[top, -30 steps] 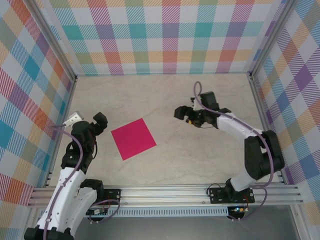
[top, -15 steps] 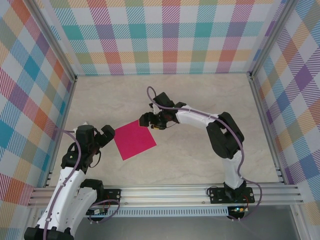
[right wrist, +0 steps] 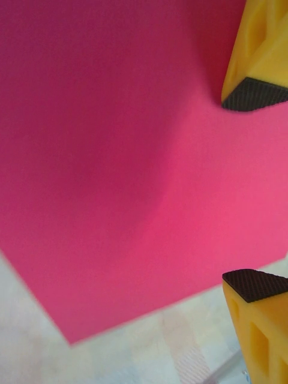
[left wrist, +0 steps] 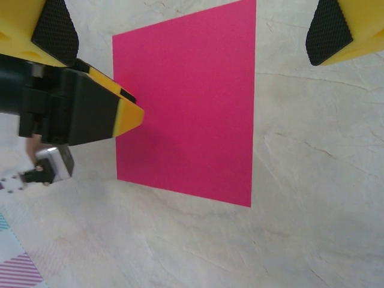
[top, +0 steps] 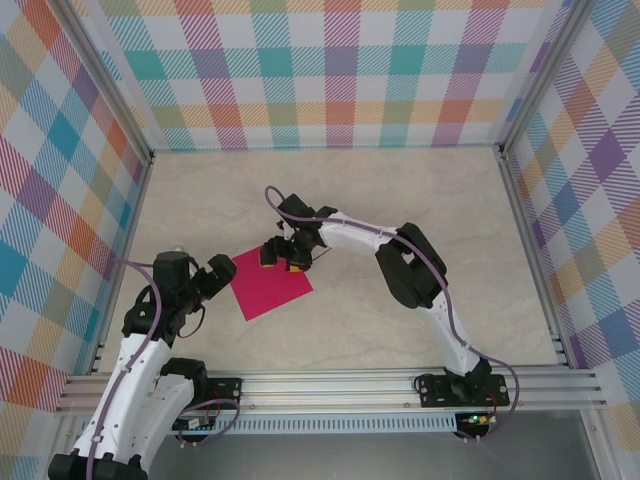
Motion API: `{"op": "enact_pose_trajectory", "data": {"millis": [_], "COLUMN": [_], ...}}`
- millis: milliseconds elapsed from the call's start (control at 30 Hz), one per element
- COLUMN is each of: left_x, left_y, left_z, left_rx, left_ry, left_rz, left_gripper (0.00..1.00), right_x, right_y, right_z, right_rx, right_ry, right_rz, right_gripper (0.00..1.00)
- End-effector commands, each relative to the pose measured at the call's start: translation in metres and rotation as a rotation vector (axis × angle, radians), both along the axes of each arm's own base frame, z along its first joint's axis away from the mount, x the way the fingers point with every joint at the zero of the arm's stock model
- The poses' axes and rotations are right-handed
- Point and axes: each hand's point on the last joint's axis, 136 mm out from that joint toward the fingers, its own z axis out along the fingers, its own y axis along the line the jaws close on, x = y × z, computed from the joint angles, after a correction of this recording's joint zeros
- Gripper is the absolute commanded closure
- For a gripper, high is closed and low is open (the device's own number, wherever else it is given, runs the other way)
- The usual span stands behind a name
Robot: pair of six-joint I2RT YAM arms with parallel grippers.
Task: Fold a paper plane with a square sheet of paper (pick it up from the middle)
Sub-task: Move the square sheet of paper to the center of the table.
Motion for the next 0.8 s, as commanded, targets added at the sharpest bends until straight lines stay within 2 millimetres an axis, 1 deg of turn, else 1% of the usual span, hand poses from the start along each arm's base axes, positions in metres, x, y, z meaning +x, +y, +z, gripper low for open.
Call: {"op": "enact_pose_trajectory", "data": {"millis": [0,67,200,333,367,467,600,700,767], "left_x": [-0.007,-0.007,-0.006,-0.004,-0.003,-0.001,0.003,0.002,0.002], "left_y": [-0.011,-0.017,-0.031,-0.046,-0.048,-0.054,-0.063,-0.07,-0.071], "left_z": [-0.006,-0.008,-0.01,-0.009,-0.009,-0.011,-0.01,-0.014,-0.018], "left_rx": [-0.051,-0.082,-0.148,-0.219,-0.231,-0.26,-0.28,-0.272,-0.262], "left_ry": [0.025,0.022,0.003,-0.018,-0.018,-0.028,-0.014,0.016,0.028], "left_rz": [-0.052,-0.073,-0.126,-0.185,-0.193,-0.211,-0.253,-0.29,-0.297], "left_gripper": [0.0,0.0,0.0,0.0,0.0,0.0,0.0,0.0,0.0], "right_x": [-0.004,-0.007,-0.004,-0.004,-0.006,-0.009,-0.016,-0.018,-0.022], "right_y": [-0.027,-0.043,-0.088,-0.132,-0.139,-0.15,-0.147,-0.145,-0.133], "right_z": [-0.017,-0.023,-0.028,-0.027,-0.027,-0.02,-0.005,0.014,0.028], "right_rx": [-0.136,-0.179,-0.24,-0.254,-0.243,-0.247,-0.195,-0.137,-0.068], "right_ry": [0.041,0.036,0.03,0.039,0.036,0.045,0.04,-0.002,-0.013], "right_rz": [-0.045,-0.062,-0.138,-0.219,-0.223,-0.248,-0.253,-0.236,-0.199], "right_gripper": [0.29,0.29,0.3,0.32,0.32,0.32,0.34,0.34,0.35]}}
